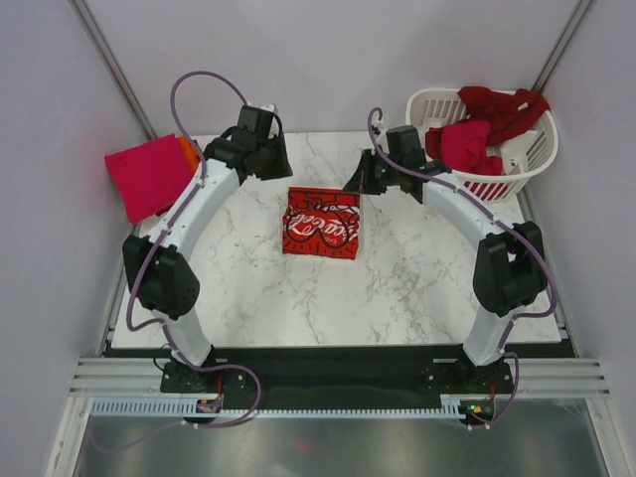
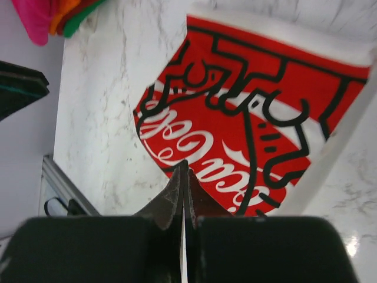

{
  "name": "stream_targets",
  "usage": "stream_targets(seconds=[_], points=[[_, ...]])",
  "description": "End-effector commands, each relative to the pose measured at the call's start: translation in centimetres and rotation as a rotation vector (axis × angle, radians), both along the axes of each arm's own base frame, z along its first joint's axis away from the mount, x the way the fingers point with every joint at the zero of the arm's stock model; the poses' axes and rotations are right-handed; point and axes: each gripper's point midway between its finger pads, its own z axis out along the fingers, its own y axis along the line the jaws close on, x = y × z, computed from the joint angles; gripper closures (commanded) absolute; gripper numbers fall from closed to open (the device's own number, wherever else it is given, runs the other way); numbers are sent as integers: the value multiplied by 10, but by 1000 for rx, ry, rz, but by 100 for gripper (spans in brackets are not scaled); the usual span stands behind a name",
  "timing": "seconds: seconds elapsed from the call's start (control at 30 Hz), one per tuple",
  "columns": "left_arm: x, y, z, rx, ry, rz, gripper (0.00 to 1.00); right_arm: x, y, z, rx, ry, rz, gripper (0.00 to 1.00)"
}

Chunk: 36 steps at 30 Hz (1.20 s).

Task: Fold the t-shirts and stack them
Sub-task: Fold the tshirt

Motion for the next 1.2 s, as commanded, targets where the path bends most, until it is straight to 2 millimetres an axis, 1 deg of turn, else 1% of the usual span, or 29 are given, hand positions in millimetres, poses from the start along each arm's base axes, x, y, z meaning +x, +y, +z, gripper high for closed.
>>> stream_targets(seconds=[0.0,0.03,0.07,0.13,0.17,0.2,0.23,0.27,0.3,0.37,0.43,0.47,0.5,0.57,0.63,0.7,0.73,0.77,0.8,0.83,0.87,0.9,0.93,0.97,1.0,1.03,1.1,1.13,1.17], points=[[-33,-33,-41,-104,92,-111,67,-33,31,-24,151,87,150,100],[-46,-32,-67,-111,148,-117,67,-31,34,-27,172,76,149,100],[-45,-40,-70,-149,135,-137,67,-39,34,-45,176,115,158,100],[-50,-44,-93,-177,170,-144,68,-40,35,-61,184,123,172,100],[-54,-43,-111,-174,193,-140,68,-45,33,-87,163,171,170,100],[-59,-40,-125,-163,226,-134,68,-45,31,-100,147,185,163,100],[-65,-37,-152,-142,289,-125,68,-47,26,-125,105,212,159,100],[-67,-34,-164,-132,318,-116,68,-49,18,-146,52,231,125,100],[-59,-29,-175,-114,309,-88,68,-50,11,-161,25,249,109,100],[-62,-10,-210,-61,373,-22,72,-64,-3,-195,-31,315,82,100],[-71,-2,-221,-113,440,14,76,-72,-14,-210,-66,343,58,100],[-70,5,-214,-117,429,43,76,-81,-20,-219,-91,359,52,100],[-71,11,-213,-108,423,79,75,-82,-27,-223,-121,359,27,100],[-77,18,-214,-89,423,97,73,-87,-33,-223,-144,363,13,100],[-83,18,-215,-87,438,80,72,-89,-36,-220,-167,359,10,100],[-86,18,-215,-85,448,67,72,-84,-37,-212,-177,337,15,100],[-88,19,-213,-85,448,67,72,-80,-37,-199,-184,318,13,100],[-89,19,-206,-85,433,66,70,-77,-37,-190,-188,302,14,96],[-86,18,-190,-93,390,59,68,-79,-37,-183,-201,296,25,92],[-84,20,-179,-89,359,59,65,-69,-37,-159,-202,238,16,88],[-83,18,-168,-89,329,51,59,-66,-36,-147,-207,213,16,78],[-82,18,-157,-87,300,39,55,-64,-34,-134,-205,189,21,75],[-76,16,-130,-104,233,29,50,-61,-31,-109,-193,148,24,73],[-78,14,-121,-103,219,16,44,-61,-28,-96,-182,128,30,72],[-79,13,-109,-108,197,8,41,-64,-25,-86,-175,120,39,72],[-77,11,-88,-121,147,1,39,-63,-21,-65,-151,81,40,72],[-81,9,-71,-127,114,-10,36,-72,-8,-43,-110,48,69,73],[-85,8,-60,-134,91,-15,36,-75,-3,-35,-88,46,79,76],[-88,7,-57,-141,92,-16,36,-84,10,-30,-66,44,120,77]])
